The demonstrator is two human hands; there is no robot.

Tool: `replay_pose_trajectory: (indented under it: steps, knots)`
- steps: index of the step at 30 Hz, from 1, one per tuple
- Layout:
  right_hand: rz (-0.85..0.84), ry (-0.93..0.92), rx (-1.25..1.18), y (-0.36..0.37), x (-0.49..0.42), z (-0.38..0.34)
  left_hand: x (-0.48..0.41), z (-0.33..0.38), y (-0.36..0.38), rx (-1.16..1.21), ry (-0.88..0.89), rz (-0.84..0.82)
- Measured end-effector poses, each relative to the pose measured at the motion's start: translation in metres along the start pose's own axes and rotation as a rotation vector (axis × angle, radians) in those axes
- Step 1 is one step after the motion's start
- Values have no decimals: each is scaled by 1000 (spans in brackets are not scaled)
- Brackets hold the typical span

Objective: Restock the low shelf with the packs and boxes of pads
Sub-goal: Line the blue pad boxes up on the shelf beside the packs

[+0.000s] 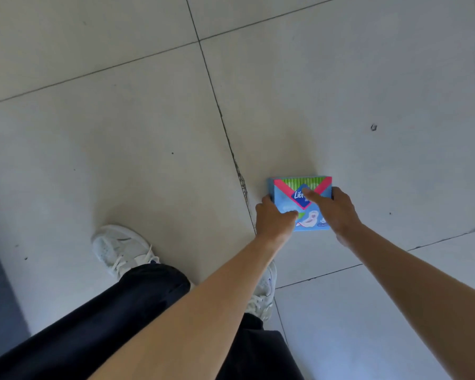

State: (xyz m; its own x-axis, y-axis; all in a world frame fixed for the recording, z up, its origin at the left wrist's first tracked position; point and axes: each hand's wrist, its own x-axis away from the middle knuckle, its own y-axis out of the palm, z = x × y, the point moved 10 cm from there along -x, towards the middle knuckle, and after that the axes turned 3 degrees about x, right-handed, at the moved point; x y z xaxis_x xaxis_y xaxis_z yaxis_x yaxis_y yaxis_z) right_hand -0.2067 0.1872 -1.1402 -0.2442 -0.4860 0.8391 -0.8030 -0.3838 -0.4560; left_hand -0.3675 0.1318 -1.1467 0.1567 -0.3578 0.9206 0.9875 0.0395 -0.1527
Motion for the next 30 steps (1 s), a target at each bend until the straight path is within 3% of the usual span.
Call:
replay_pose_trajectory:
  steps: [6,11,22,30]
  knots:
    - [-86,-7,-77,7,27,-40,29,21,-31,53,1,44]
    - [-122,-161,-16,11,97,-146,89,77,-107,172,39,150]
    - [-373,-620,82,82,365,-486,301,239,-409,723,247,605]
    - [-643,-958,247,207,511,-619,399,239,-583,918,351,989]
